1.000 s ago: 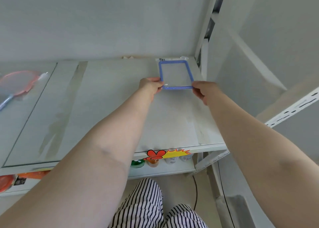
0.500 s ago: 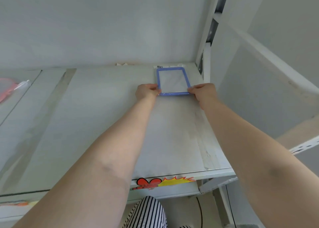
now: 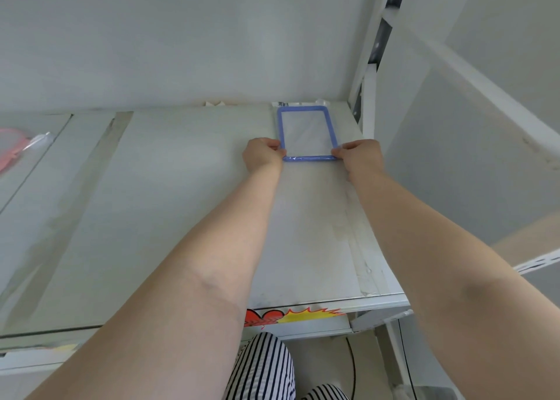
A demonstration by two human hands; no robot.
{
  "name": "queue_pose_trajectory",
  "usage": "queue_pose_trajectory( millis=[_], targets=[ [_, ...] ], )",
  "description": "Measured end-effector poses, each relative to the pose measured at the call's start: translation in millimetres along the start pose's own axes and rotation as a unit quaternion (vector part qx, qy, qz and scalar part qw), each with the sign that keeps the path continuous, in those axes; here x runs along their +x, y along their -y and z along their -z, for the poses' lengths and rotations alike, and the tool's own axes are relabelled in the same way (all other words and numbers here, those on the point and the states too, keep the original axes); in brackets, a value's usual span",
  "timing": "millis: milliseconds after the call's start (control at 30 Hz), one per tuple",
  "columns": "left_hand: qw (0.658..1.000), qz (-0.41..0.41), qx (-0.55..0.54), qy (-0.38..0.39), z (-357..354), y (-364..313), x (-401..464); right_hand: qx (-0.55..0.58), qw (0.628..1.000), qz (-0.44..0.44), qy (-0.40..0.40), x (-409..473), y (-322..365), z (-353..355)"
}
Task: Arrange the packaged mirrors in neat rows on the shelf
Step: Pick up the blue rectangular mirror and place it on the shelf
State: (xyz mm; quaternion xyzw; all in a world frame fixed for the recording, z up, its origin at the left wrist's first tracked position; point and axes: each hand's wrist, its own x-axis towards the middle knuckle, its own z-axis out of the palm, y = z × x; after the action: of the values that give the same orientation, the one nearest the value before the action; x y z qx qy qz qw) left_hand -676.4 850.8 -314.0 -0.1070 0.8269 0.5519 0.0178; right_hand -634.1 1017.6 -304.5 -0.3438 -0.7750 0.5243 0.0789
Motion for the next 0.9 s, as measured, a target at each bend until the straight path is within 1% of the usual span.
queue_pose_trajectory(
  millis=[167, 267, 400, 500, 600, 700, 767, 833, 900],
  targets=[
    [1.000, -0.007, 0.024, 0.005, 2.4, -2.4, 1.0, -0.012, 1.000, -0.001, 0.005, -0.3, 3.2, 1.3],
    [1.000, 0.004, 0.025, -0.005, 4.6, -4.4, 0.6, -0.022, 1.000, 0.005, 0.002, -3.2, 6.5, 3.8],
    [0.999, 0.012, 0.032, -0.014, 15.6, -9.2, -3.8, -0.033, 0.999, 0.022, -0.016, -12.9, 10.0, 7.7],
    [0.998, -0.002, 0.060, 0.002, 33.9, -19.5, -16.3, -0.056, 0.997, 0.051, -0.012, -30.9, 19.5, 11.1],
    [0.993, -0.028, 0.113, 0.035, 58.9, -32.2, -39.7, -0.108, 0.990, 0.089, 0.028, -62.3, 33.6, 18.6],
    [0.980, -0.063, 0.177, 0.060, 90.3, -42.1, -71.9, -0.163, 0.975, 0.131, 0.070, -100.8, 46.5, 27.9],
    [0.965, -0.092, 0.232, 0.075, 114.6, -43.2, -98.3, -0.204, 0.960, 0.160, 0.101, -130.6, 53.0, 32.6],
    [0.948, -0.116, 0.285, 0.086, 140.2, -39.3, -121.6, -0.265, 0.931, 0.213, 0.136, -160.4, 57.4, 33.7],
    [0.930, -0.124, 0.332, 0.093, 166.8, -31.2, -141.8, -0.303, 0.904, 0.253, 0.166, -189.2, 59.4, 31.0]
  ],
)
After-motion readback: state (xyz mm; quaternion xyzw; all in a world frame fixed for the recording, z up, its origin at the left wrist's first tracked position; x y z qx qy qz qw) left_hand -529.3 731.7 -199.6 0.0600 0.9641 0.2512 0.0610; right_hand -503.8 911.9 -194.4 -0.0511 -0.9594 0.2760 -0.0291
